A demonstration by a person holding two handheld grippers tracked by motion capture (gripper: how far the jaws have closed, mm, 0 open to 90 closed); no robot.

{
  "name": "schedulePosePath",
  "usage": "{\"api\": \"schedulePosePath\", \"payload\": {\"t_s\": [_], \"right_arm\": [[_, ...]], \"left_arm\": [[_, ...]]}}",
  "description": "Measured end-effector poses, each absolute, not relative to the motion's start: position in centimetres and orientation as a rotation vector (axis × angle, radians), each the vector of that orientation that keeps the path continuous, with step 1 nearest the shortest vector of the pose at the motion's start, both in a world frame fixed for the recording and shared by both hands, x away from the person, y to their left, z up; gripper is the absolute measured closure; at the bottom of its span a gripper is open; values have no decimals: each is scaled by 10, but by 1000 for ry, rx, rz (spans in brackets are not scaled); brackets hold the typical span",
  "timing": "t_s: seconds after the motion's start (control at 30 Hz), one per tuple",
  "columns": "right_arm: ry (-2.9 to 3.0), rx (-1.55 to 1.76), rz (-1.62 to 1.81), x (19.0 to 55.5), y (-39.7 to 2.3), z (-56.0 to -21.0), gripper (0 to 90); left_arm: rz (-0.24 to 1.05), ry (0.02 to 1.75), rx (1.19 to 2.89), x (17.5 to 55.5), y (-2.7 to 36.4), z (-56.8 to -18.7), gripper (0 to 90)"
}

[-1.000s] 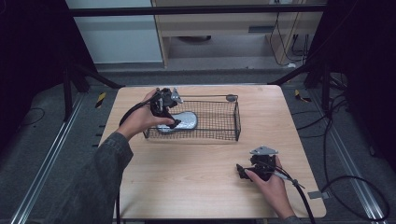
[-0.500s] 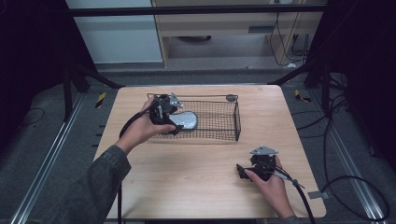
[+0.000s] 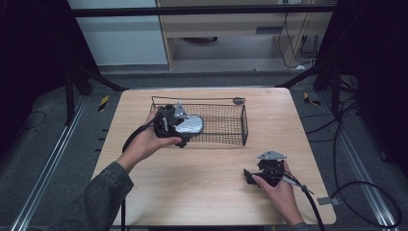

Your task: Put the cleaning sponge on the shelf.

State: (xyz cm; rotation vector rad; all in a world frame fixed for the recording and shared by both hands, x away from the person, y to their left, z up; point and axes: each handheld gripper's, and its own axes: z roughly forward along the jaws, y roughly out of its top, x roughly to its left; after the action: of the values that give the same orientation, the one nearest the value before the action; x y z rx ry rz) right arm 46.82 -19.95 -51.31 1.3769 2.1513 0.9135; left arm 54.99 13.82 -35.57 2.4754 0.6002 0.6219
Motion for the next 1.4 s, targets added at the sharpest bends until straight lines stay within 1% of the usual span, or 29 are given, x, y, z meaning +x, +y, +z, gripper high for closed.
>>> {"api": "schedulePosePath", "payload": {"t_s": [0.4,0.47,0.83,0.97,1.17,1.27,1.4], "right_arm": [[2151,1375,913,468,-200,-513,4],[2151,1376,914,468,-200,-513,4],[2150,1375,913,468,-200,-513,4],[2151,1374,913,468,-200,-513,4],[2150,1375,914,468,-200,-513,4],[2150,1374,914,468,-200,-513,4],[2150,1375,913,468,-200,-513,4]], "left_arm": [[627,732,2393,530,156,-366,45],[647,740,2378,526,159,-366,45],[665,779,2328,509,176,-369,43],[679,789,2326,504,180,-375,43],[661,817,2317,498,187,-384,42],[702,822,2300,494,191,-391,41],[685,841,2289,487,195,-405,45]]}}
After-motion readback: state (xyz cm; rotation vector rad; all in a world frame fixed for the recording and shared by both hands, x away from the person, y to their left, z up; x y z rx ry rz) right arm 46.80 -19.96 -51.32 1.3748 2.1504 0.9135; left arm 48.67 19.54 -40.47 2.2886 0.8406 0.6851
